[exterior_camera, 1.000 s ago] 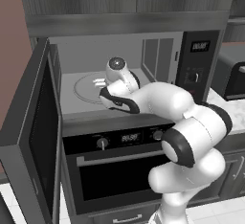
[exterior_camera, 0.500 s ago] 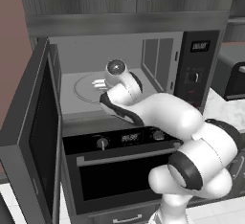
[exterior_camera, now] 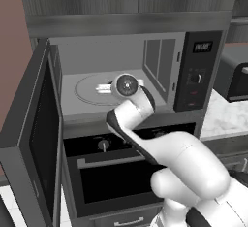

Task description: Place the sponge inside the microwave to prepare for sanitizing.

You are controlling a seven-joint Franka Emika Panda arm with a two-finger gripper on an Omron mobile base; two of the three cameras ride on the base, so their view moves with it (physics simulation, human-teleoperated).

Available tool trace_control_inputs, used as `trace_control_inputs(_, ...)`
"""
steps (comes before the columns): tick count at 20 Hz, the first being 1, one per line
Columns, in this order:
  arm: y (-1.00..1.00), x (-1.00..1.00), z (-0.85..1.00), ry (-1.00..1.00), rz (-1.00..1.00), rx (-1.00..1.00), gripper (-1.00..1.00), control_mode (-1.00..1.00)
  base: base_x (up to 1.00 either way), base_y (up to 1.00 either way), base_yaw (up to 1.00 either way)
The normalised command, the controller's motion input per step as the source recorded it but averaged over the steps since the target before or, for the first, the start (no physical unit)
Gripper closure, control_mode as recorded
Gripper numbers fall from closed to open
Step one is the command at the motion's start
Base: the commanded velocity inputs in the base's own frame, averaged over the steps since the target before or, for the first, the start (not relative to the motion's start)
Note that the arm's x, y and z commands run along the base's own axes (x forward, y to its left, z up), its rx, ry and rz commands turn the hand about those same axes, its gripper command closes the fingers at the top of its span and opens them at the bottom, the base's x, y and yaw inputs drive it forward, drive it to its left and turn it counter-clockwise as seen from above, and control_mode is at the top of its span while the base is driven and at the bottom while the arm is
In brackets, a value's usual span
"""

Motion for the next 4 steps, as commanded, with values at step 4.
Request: trace_control_inputs(4,-0.2,-0.79,0.6,-0.02,0.0,0.08,-1.0,-1.0,0.0,0.0,0.0)
